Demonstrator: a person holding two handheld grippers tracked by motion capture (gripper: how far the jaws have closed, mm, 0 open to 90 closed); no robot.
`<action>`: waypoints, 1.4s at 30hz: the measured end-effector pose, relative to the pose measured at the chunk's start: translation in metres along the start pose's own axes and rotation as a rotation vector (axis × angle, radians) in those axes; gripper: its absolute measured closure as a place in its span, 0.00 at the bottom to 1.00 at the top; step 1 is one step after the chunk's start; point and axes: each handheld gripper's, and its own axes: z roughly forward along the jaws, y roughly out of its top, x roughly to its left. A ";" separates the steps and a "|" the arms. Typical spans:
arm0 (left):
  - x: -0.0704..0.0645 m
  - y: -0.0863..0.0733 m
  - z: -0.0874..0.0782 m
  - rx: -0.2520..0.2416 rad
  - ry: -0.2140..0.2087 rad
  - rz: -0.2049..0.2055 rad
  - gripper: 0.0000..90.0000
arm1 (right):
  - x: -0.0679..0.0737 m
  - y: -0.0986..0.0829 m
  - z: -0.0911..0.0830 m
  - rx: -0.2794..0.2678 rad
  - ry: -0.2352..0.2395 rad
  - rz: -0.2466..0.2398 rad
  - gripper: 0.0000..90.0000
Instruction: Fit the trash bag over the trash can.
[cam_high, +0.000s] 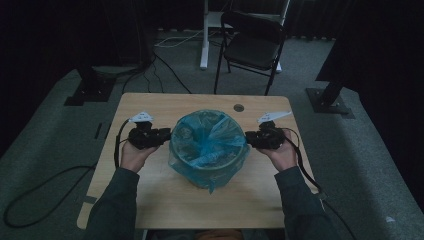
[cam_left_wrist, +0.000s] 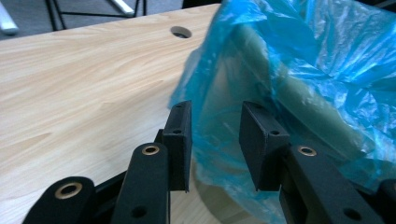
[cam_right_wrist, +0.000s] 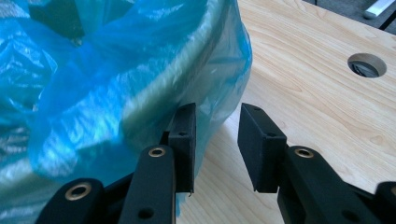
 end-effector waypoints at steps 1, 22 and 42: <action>0.000 0.000 0.000 0.000 0.000 0.000 0.72 | 0.000 0.000 0.000 0.000 0.000 0.000 0.74; -0.018 0.042 -0.022 -0.095 0.023 0.070 0.67 | 0.003 -0.015 -0.010 -0.012 -0.008 -0.016 0.72; -0.060 0.074 0.002 -0.054 -0.088 0.214 0.67 | -0.001 -0.018 -0.015 -0.046 0.040 0.014 0.72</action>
